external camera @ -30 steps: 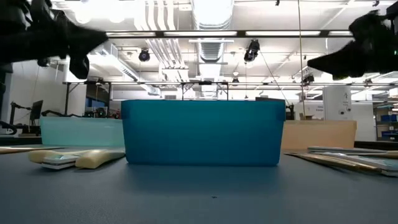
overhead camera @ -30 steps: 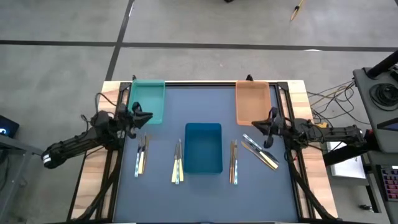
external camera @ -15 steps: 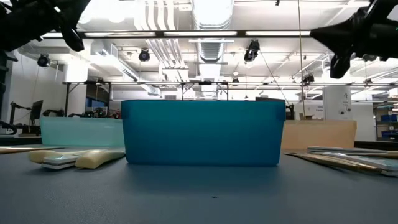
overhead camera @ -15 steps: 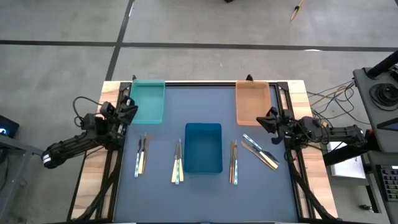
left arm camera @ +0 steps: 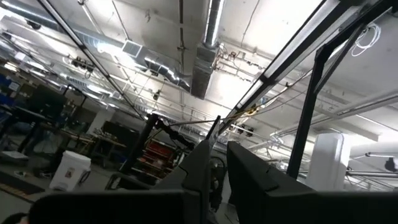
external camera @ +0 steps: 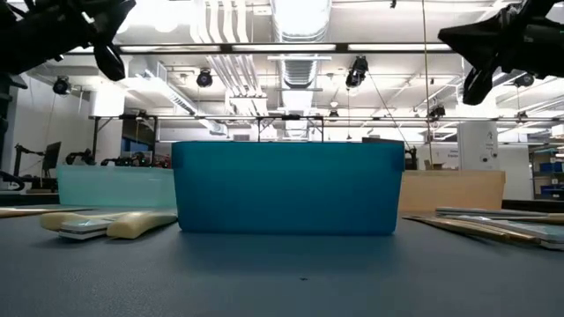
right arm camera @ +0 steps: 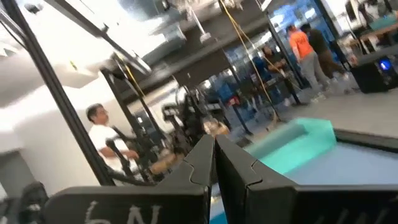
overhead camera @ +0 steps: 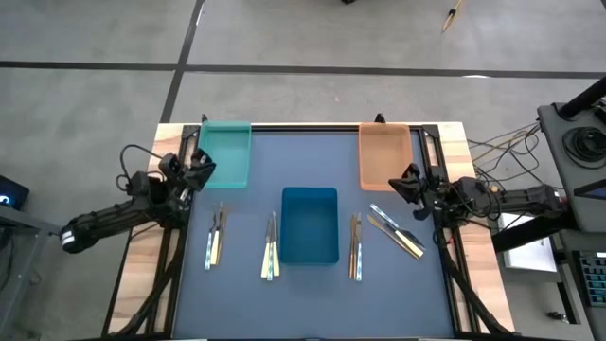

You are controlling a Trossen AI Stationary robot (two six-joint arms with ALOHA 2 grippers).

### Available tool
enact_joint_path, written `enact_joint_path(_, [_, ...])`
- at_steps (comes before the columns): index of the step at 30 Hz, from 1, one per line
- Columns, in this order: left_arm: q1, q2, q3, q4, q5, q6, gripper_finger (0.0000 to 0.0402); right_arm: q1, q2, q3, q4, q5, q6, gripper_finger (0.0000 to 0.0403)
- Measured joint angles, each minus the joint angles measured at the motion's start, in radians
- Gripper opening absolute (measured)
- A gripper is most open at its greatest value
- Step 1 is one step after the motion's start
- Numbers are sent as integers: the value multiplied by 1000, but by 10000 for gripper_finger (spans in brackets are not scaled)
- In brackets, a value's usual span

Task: Sort silverware by color (type)
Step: Put the top right blue and white knife into the orange bin

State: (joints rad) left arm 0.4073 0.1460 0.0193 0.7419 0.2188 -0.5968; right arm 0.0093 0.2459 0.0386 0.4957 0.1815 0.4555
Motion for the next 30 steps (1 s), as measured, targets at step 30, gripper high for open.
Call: enact_joint_path(30, [-75, 482, 458, -493, 33, 527, 37, -1, 767, 815, -1045, 107, 86, 9])
